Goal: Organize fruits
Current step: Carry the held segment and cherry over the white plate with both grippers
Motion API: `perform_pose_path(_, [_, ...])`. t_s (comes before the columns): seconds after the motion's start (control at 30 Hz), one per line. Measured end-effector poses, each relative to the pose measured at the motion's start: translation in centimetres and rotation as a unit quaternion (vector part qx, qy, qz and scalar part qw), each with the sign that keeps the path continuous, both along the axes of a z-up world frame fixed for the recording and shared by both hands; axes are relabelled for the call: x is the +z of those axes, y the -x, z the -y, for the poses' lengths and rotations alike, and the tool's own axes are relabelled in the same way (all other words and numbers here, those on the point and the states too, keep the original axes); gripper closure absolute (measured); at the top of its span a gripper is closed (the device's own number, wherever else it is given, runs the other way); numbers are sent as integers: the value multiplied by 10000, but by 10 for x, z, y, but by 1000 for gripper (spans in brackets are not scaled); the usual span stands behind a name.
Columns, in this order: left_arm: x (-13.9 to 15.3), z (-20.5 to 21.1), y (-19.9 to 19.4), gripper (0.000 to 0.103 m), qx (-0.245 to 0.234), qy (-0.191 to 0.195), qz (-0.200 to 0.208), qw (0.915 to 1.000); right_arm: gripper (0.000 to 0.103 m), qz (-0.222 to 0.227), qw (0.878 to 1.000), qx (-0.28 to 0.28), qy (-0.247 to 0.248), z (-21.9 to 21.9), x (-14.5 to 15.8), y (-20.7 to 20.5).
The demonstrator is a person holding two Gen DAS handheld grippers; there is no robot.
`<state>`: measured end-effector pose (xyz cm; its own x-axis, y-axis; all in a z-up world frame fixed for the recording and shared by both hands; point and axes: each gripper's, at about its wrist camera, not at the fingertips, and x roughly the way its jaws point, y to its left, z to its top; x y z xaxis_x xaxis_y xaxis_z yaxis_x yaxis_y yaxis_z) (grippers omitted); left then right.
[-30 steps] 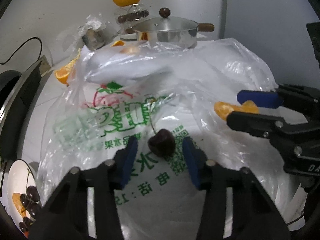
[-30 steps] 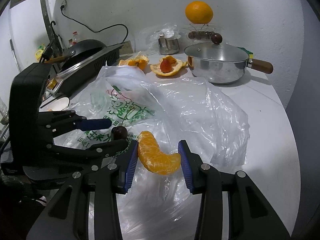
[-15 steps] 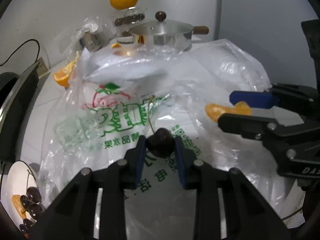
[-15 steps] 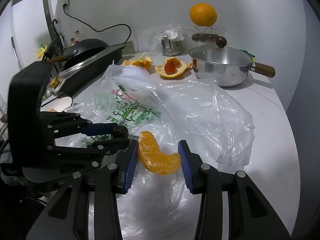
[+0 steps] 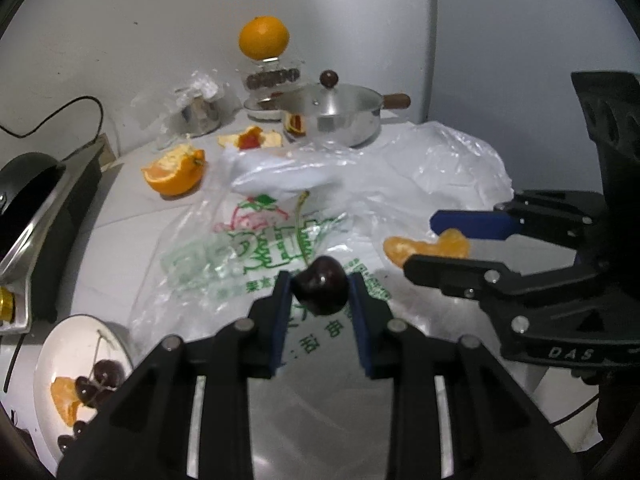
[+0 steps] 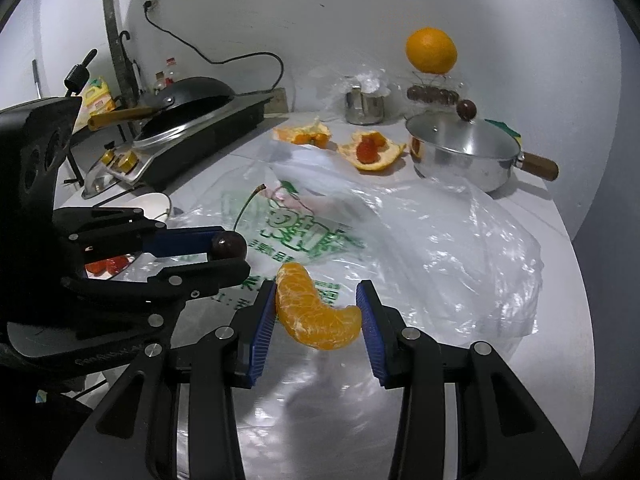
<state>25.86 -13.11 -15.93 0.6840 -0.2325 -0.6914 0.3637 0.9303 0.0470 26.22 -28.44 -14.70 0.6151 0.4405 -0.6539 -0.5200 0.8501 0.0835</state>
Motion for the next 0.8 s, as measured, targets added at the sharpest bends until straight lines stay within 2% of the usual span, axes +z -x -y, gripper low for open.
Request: perform_pose_path(0.8, [21,-87,53,74,420,250,319,9983,60,277,9991,246,218,-67,24,28])
